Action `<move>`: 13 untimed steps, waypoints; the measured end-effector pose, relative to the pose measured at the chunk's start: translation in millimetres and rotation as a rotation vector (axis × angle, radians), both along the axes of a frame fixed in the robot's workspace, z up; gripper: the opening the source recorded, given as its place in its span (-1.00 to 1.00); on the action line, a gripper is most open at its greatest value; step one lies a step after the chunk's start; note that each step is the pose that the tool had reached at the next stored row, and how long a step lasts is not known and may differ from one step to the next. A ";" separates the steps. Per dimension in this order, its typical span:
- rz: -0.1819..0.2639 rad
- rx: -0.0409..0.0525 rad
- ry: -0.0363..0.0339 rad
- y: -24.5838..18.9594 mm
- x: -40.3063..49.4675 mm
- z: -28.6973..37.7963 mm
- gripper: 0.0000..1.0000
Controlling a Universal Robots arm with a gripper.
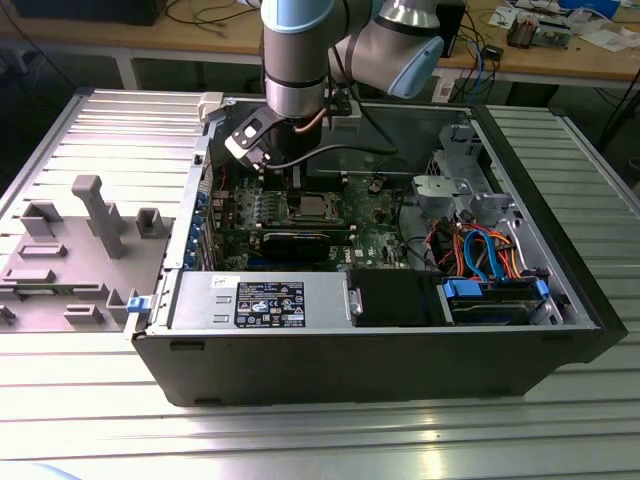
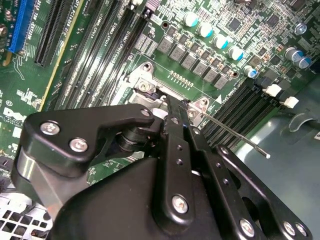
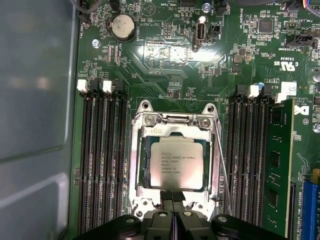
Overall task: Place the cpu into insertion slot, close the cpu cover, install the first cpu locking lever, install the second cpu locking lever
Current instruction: 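Close the cpu cover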
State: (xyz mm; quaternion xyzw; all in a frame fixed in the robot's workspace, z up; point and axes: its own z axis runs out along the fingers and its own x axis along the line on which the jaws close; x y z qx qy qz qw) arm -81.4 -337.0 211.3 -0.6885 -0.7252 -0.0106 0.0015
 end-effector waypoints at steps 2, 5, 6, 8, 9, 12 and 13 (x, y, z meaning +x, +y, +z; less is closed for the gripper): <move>0.000 0.0002 -0.0001 0.0 0.0 0.1 -0.79; 0.000 -0.0003 0.0002 0.0 -0.2 -0.1 -0.79; 0.000 -0.0001 0.0000 0.0 -0.3 -0.4 -0.79; 0.001 -0.0001 0.0000 0.0 -0.6 -2.3 -0.79; 0.001 0.0000 0.0000 0.0 -0.7 -3.0 -0.79; 0.002 -0.0005 0.0004 -0.1 -0.9 -4.9 -0.79; 0.002 -0.0005 0.0004 -0.1 -0.9 -4.9 -0.79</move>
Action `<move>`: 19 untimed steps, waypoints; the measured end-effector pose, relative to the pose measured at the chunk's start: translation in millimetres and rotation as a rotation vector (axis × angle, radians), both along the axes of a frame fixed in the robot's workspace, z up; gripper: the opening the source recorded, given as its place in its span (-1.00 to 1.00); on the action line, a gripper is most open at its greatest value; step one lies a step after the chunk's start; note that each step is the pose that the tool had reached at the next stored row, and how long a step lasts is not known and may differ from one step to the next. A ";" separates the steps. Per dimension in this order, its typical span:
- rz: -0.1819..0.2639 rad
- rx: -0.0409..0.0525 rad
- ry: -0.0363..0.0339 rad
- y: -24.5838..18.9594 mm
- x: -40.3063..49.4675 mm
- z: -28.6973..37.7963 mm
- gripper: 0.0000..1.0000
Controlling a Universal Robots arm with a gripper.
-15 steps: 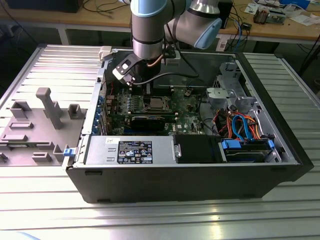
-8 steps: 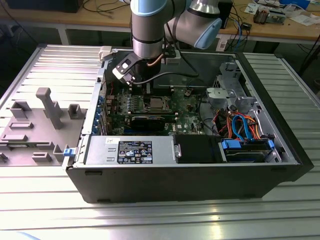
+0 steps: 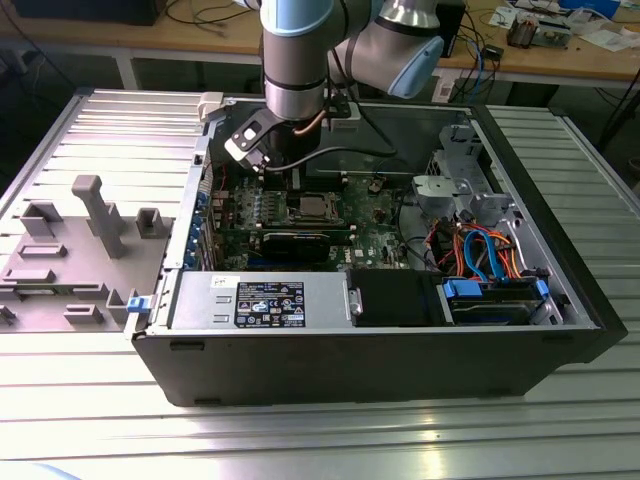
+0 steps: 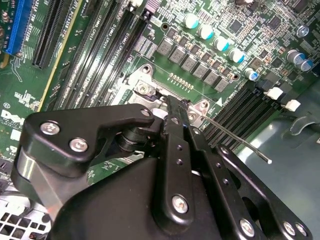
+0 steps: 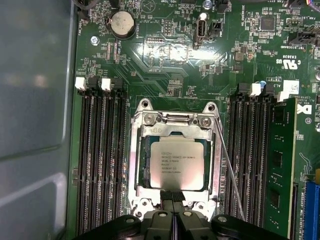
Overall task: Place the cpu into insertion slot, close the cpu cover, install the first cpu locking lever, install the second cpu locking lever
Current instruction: 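Close the cpu cover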
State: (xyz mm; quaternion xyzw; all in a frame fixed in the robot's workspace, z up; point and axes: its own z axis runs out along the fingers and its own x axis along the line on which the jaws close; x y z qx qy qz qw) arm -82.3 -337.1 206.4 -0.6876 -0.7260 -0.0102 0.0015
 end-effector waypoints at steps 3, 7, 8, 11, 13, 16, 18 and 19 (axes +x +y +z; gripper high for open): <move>0.000 0.0012 -0.0009 0.2 0.1 0.8 -0.79; 0.000 0.0006 -0.0004 0.1 0.0 6.5 -0.79; 0.000 0.0005 -0.0004 0.1 0.0 7.9 -0.79; 0.000 0.0005 -0.0004 0.1 0.0 12.1 -0.79; 0.000 0.0008 -0.0006 0.1 0.1 13.4 -0.79; -0.044 0.0004 -0.0003 0.1 0.1 12.6 -0.79; -0.073 0.0006 -0.0004 0.1 0.6 10.0 -0.79; -0.073 0.0004 -0.0003 0.1 0.6 8.6 -0.79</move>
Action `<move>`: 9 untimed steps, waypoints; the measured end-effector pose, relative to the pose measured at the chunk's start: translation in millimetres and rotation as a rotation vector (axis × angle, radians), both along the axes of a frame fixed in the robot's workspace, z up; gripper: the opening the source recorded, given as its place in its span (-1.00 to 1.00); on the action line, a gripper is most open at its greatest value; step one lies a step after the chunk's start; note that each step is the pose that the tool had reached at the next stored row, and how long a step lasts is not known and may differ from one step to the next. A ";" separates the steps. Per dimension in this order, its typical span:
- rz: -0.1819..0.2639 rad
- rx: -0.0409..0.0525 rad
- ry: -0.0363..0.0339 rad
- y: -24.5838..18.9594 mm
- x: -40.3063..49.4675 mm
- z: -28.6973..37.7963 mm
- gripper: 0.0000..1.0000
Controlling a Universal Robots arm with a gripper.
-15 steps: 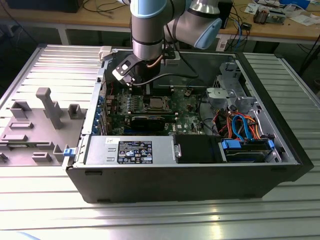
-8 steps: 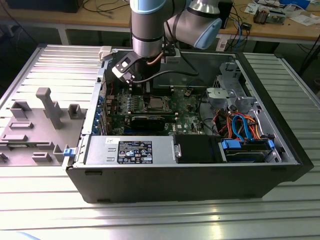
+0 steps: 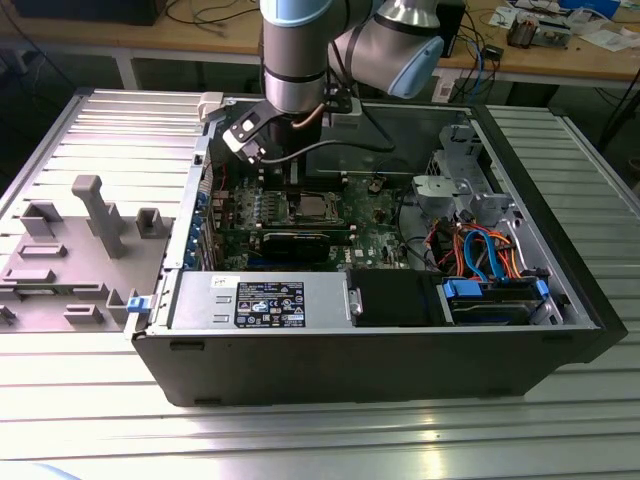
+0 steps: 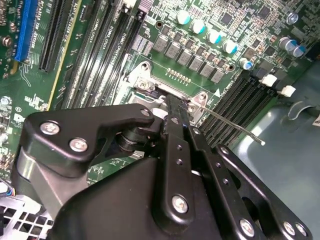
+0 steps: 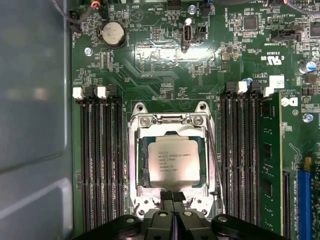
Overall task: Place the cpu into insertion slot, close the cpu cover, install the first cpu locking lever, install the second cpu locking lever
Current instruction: 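Close the cpu cover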
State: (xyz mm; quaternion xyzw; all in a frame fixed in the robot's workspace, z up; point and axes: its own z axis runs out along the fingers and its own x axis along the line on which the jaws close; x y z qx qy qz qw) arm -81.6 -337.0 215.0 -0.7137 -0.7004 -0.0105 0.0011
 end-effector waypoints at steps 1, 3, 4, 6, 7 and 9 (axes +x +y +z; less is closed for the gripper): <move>0.000 0.0001 -0.0001 0.0 0.0 -1.7 -0.79; 0.000 0.0006 -0.0001 0.0 0.1 -7.0 -0.79; 0.000 0.0007 -0.0001 0.0 0.1 -8.5 -0.79; -0.003 0.0008 0.0003 -0.1 0.0 -8.9 -0.79; -0.005 0.0014 0.0000 0.0 0.1 -9.0 -0.79; -0.008 0.0016 -0.0001 0.0 0.1 -9.0 -0.79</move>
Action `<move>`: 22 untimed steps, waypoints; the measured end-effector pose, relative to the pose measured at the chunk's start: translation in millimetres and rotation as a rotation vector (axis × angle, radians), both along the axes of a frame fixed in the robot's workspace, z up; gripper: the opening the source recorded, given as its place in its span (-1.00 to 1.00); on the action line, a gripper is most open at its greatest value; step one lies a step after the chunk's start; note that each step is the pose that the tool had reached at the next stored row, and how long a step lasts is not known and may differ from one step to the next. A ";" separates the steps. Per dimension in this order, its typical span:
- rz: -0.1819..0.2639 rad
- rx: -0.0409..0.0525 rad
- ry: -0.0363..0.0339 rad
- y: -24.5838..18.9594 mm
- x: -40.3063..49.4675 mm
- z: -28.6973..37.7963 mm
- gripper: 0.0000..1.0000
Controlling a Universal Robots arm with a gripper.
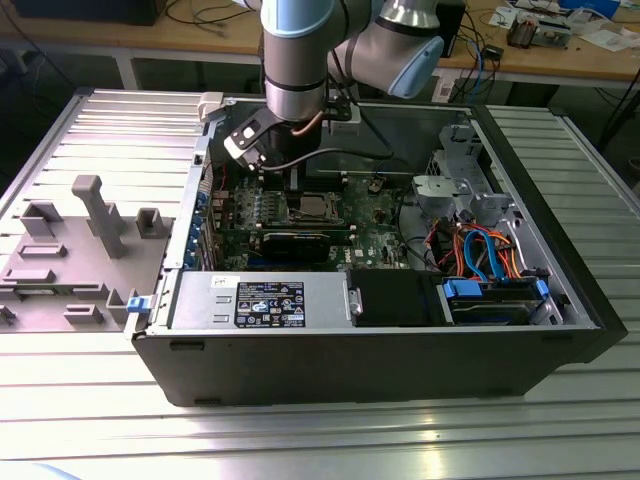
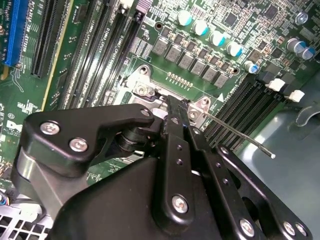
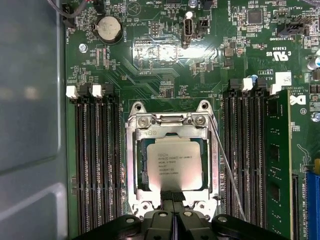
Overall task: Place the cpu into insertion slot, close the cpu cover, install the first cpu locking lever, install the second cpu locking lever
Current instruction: 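Close the cpu cover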
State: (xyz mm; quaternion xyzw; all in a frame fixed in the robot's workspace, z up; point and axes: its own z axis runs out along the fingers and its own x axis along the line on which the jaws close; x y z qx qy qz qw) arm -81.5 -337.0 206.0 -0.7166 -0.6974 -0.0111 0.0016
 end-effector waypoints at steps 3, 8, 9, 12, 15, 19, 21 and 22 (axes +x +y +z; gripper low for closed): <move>-0.005 0.0000 -0.0001 0.0 1.1 -0.1 -0.79; -0.006 0.0005 -0.0003 0.1 2.0 1.0 -0.79; -0.006 0.0005 -0.0002 0.1 2.1 2.1 -0.79; -0.007 0.0006 -0.0001 0.0 2.1 3.4 -0.79; -0.010 0.0002 0.0001 0.0 2.1 4.3 -0.79; -0.009 0.0005 0.0001 0.0 5.9 4.7 -0.79; -0.001 0.0005 0.0001 0.0 11.8 4.7 -0.79; 0.004 0.0005 0.0001 0.0 14.1 4.7 -0.79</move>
